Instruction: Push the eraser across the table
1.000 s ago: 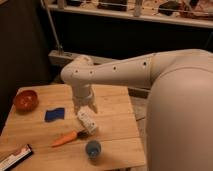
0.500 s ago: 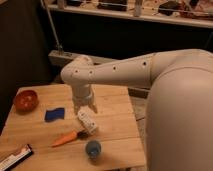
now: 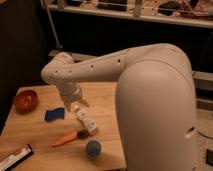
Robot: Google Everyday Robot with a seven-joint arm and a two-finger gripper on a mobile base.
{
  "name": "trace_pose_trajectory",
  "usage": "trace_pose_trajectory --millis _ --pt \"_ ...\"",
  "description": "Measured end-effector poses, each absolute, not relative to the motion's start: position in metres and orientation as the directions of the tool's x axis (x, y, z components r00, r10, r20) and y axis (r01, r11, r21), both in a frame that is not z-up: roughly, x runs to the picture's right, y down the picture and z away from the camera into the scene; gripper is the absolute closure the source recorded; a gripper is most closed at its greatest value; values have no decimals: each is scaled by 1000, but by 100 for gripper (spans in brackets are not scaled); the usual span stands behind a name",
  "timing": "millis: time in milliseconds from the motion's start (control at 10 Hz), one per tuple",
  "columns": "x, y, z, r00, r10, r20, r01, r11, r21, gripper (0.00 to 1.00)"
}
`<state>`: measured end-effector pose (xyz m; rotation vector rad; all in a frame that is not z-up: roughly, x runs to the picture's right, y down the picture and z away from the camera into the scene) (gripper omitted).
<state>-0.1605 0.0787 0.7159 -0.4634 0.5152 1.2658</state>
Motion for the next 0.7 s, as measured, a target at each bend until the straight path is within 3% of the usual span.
trace_pose_trajectory --millis 200,300,700 --pt "-187 87 715 282 753 -595 -951 300 -72 36" --pt "-202 98 713 329 735 -593 -936 338 -100 42" --pt "-273 138 704 494 665 -560 -864 450 -228 82"
